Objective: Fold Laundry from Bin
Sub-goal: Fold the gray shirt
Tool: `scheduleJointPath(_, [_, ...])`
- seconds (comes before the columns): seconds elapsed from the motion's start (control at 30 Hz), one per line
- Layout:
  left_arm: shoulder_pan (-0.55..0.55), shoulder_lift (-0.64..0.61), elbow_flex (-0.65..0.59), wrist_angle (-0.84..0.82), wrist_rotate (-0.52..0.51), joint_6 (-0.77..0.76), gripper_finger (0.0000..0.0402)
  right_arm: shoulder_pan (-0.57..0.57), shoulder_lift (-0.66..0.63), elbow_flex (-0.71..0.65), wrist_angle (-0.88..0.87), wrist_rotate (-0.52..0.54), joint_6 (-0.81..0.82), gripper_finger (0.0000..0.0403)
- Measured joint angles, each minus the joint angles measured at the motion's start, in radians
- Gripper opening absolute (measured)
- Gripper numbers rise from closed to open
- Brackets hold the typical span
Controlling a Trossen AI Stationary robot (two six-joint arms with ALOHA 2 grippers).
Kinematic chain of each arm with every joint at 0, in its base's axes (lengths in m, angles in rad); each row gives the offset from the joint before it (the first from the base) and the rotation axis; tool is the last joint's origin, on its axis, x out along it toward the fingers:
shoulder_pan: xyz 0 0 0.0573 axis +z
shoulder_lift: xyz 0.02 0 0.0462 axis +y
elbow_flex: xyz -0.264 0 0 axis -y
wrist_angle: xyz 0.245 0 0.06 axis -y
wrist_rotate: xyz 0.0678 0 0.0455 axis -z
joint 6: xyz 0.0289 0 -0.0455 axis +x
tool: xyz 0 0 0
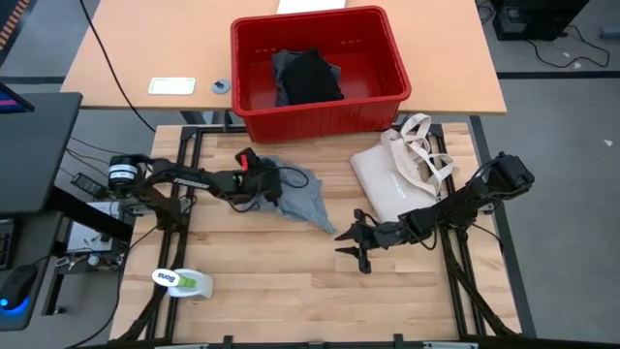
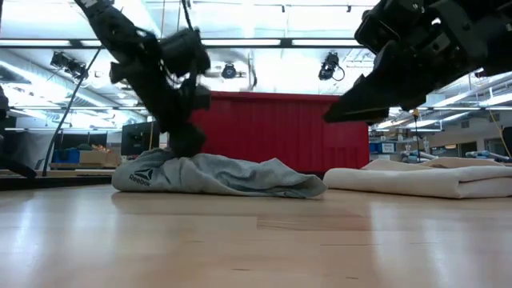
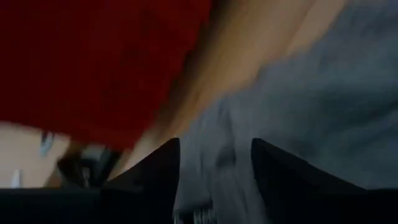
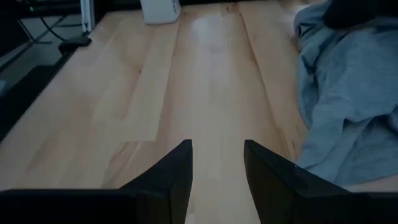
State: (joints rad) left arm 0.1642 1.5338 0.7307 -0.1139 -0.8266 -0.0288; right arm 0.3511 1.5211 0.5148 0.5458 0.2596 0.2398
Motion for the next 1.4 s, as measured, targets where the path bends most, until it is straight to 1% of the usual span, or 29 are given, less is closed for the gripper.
scheduleJointPath(0.13, [0.004,-0.050,0.000,0.100,-0.006,0.070,0.0183,0.000,-0.006,0.000,0.015,0.008,-0.011,0.0152])
scheduleJointPath(0.27, [-0.009,-0.111,0.000,0.093,0.006,0.109,0.0181,0.000,-0.007,0.000,0.021,0.011,-0.008,0.0152])
scheduleJointPath(0.3, [-0.026,-0.131,0.000,0.084,0.038,0.140,0.0180,0.000,-0.007,0.000,0.021,0.010,-0.007,0.0152])
scheduleJointPath(0.33, [-0.050,-0.152,0.000,0.081,0.097,0.177,0.0180,0.000,-0.007,0.000,0.021,0.011,-0.006,0.0152])
scheduleJointPath(0.47, [-0.162,-0.211,0.000,0.063,0.411,0.299,0.0180,0.000,-0.007,0.000,0.018,0.011,-0.007,0.0152])
scheduleJointPath(0.5, [-0.188,-0.213,0.000,0.059,0.454,0.310,0.0180,0.000,-0.007,0.000,0.022,0.011,-0.007,0.0152])
scheduleJointPath(0.53, [-0.210,-0.211,0.000,0.054,0.467,0.302,0.0180,-0.002,-0.007,0.000,0.026,0.011,-0.009,0.0152])
scheduleJointPath(0.63, [-0.252,-0.193,0.001,0.045,0.471,0.203,0.0180,-0.007,-0.007,0.000,0.059,0.011,-0.027,0.0152])
scheduleJointPath(0.73, [-0.249,-0.184,0.000,-0.062,0.455,0.091,0.0180,-0.007,0.017,0.001,0.128,0.012,-0.057,0.0152])
scheduleJointPath(0.77, [-0.243,-0.180,0.000,-0.099,0.424,0.066,0.0180,-0.007,0.030,0.002,0.146,0.012,-0.066,0.0152])
scheduleJointPath(0.87, [-0.225,-0.179,-0.002,-0.277,0.260,-0.011,0.0180,-0.013,0.082,0.031,0.172,0.026,-0.077,0.0152])
scheduleJointPath(0.97, [-0.206,-0.179,-0.001,-0.390,0.138,-0.078,0.0180,-0.034,0.151,0.085,0.171,0.037,-0.104,0.0152])
scheduleJointPath(1.03, [-0.189,-0.179,-0.002,-0.445,0.085,-0.125,0.0180,-0.058,0.200,0.131,0.162,0.037,-0.129,0.0152])
scheduleJointPath(1.07, [-0.174,-0.179,-0.002,-0.458,0.081,-0.139,0.0180,-0.073,0.229,0.164,0.157,0.037,-0.143,0.0152])
scheduleJointPath(1.13, [-0.142,-0.174,-0.011,-0.454,0.122,-0.152,0.0180,-0.112,0.278,0.215,0.126,0.035,-0.168,0.0152])
scheduleJointPath(1.27, [-0.087,-0.162,-0.071,-0.371,0.324,-0.155,0.0180,-0.210,0.370,0.313,-0.001,0.030,-0.183,0.0152])
scheduleJointPath(1.3, [-0.083,-0.156,-0.083,-0.353,0.355,-0.155,0.0180,-0.233,0.387,0.337,-0.029,0.025,-0.182,0.0152])
scheduleJointPath(1.4, [-0.089,-0.145,-0.117,-0.399,0.366,-0.185,0.0180,-0.293,0.409,0.378,-0.111,0.032,-0.176,0.0152])
